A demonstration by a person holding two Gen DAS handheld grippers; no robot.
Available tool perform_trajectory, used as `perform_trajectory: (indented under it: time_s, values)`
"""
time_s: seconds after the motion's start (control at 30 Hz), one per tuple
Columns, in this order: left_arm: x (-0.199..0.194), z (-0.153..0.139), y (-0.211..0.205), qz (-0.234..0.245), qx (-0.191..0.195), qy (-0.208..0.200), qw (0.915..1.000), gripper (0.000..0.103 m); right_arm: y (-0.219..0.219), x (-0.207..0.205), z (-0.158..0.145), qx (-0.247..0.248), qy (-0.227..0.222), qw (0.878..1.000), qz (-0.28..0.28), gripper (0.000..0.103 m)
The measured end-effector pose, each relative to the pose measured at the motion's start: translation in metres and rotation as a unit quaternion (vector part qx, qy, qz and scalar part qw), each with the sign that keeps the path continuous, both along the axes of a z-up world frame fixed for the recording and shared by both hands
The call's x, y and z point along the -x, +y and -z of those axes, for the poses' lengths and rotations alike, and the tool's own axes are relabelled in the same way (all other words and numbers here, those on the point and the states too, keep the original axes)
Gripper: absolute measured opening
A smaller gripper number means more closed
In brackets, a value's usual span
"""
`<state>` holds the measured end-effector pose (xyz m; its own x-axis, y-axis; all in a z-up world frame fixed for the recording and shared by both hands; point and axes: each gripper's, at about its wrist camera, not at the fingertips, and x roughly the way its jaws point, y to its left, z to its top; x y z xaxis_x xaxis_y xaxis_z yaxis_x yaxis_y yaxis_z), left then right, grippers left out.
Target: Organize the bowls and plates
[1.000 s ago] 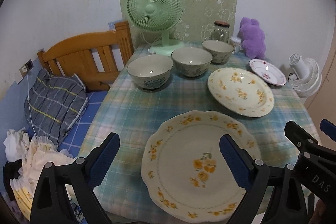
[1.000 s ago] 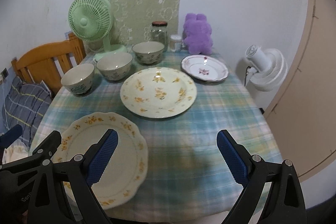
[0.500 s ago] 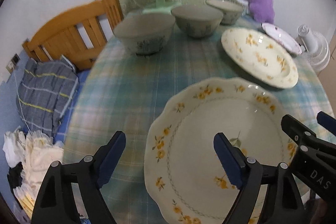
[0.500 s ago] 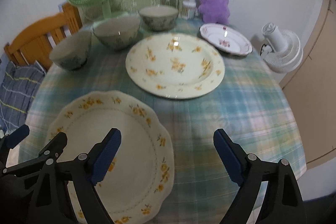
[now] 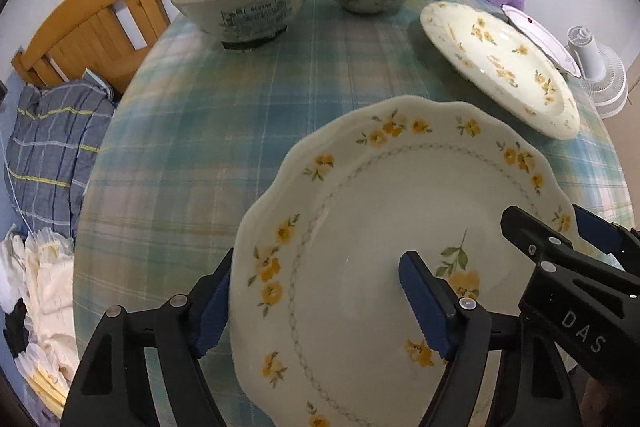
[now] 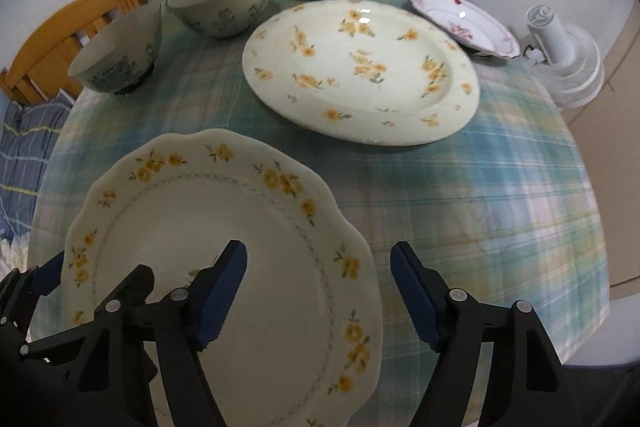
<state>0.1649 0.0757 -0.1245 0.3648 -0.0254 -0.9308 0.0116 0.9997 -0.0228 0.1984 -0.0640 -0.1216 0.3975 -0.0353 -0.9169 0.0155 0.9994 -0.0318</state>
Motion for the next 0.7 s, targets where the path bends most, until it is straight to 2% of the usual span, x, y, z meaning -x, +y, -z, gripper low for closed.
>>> perform_trajectory:
  time_s: [0.23,0.7]
  values:
    - [0.0,0.0,-0.001,0.001,-0.008,0.004,1.0,0.081,-0.003,-0.008,0.009,-0.027,0.025,0.999,-0.009,0.072]
    - [-0.008,-0.004,-0.011,0.042,0.006,0.027,0.9987,0.081,-0.007,0.001,0.008,-0.016,0.047,0.998,0.028,0.072]
